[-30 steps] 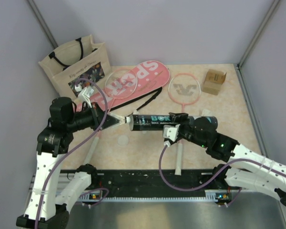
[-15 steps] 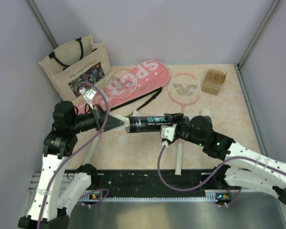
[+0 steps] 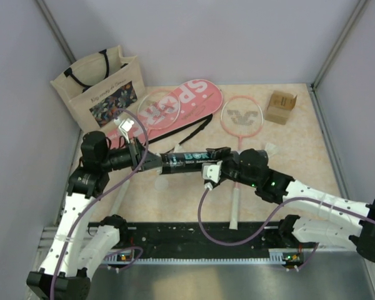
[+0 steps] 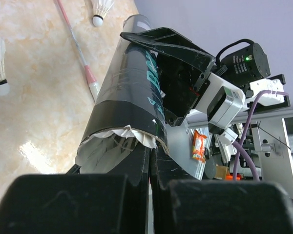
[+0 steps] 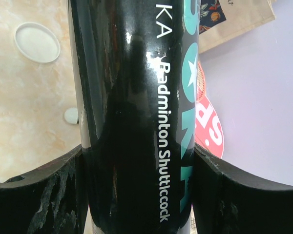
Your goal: Pack up the badminton gear
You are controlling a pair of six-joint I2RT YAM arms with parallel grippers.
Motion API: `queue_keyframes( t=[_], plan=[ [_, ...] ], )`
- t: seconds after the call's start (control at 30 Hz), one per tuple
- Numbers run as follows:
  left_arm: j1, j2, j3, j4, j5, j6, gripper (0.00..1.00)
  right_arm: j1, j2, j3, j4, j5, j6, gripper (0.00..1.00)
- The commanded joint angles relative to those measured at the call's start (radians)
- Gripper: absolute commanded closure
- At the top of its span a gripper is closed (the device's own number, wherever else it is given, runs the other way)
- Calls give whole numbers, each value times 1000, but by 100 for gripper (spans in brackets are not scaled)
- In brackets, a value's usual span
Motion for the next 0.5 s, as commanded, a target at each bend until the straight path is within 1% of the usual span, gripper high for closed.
queue_keyframes(
  t=[0.0,0.1,0.33,0.4,0.47],
  plan=[
    [-10,8,-28,91,31,8,100,10,24,48,179,-68,5,76],
    [-13,15,-41,60,28,34,100,13,50,43,211,-77,9,76],
    [-19,38,-30,57,23,43,100,16,102,45,254,-102,-15,76],
    [-19,41,-10,43,21,59,96,16,112,46,256,-96,-12,76],
    [-19,46,33,-26,-11,105,88,16,110,39,259,-73,0,76]
  ],
)
